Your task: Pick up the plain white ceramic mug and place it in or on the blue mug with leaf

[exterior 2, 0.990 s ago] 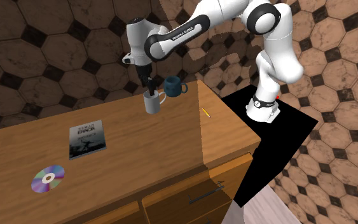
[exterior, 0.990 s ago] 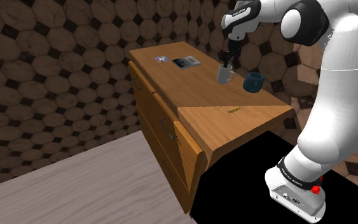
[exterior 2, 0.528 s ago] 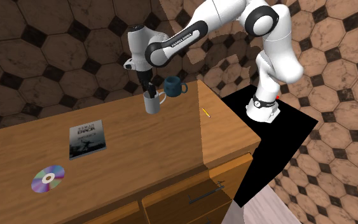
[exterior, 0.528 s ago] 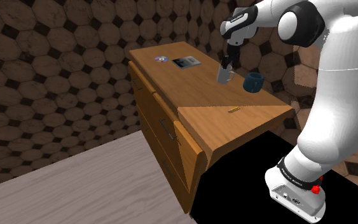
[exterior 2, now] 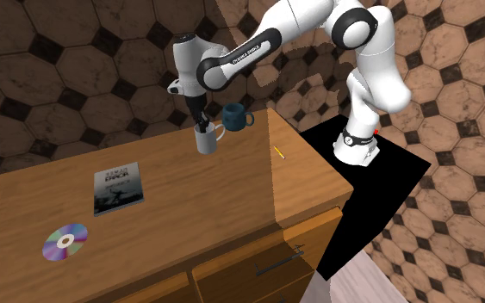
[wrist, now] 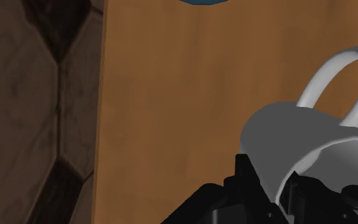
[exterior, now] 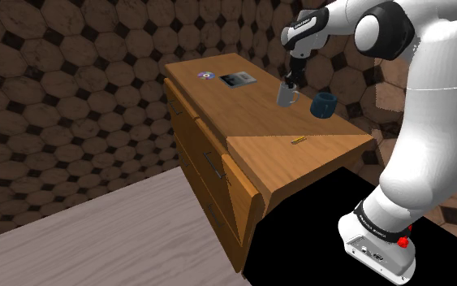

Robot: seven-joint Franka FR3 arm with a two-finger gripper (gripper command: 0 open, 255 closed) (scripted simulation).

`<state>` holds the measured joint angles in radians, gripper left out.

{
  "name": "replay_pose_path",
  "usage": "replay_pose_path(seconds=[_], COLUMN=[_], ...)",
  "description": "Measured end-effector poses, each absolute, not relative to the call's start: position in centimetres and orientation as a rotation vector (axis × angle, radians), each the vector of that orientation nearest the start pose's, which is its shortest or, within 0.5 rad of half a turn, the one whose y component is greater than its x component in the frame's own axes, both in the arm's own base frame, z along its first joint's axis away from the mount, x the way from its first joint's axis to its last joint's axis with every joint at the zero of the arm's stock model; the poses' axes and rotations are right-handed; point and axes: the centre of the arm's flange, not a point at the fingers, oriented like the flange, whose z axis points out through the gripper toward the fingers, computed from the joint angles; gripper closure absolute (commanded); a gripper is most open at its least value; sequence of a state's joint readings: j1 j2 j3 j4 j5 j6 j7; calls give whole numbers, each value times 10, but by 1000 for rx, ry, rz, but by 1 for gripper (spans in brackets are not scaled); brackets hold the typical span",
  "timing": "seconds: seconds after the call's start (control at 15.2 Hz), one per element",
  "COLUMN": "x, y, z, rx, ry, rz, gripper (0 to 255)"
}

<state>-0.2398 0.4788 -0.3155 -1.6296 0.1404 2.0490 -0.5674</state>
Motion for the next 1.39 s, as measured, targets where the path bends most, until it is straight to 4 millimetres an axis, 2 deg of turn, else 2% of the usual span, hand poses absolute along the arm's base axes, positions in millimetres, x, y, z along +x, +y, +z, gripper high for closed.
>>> replay_pose_path(seconds=[0.53, 1.39], x=[588, 587], y=[-327, -326], z=[353, 419], rx=[-3140, -3140], ry=[38, 38], rz=[62, 61], gripper=[255, 255])
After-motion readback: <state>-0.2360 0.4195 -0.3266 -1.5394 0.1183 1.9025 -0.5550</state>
